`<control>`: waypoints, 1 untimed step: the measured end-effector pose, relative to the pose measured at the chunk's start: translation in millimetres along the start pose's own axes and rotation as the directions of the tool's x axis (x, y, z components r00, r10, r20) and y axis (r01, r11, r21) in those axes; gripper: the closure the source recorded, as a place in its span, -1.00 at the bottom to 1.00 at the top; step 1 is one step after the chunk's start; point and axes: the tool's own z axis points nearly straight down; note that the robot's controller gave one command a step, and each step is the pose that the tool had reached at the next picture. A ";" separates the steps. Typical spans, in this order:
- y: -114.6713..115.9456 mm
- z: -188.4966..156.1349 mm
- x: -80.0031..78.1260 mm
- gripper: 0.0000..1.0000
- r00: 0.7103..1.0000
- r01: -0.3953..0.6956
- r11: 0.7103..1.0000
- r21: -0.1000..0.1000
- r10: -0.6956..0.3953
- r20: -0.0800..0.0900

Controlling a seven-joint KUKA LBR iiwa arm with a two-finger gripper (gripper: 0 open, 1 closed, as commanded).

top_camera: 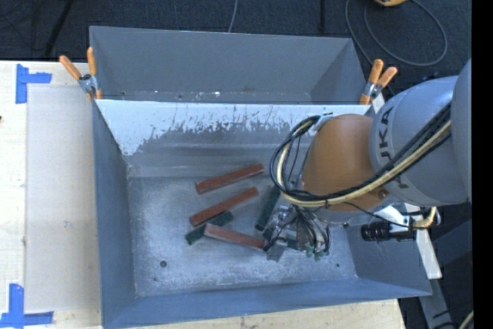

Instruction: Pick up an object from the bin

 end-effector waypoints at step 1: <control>-0.1 -5.5 0.3 1.00 1.000 0.000 1.000 0.000 0.000 0.000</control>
Offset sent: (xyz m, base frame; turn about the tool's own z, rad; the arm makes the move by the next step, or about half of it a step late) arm 0.0000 0.0001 0.0047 0.0000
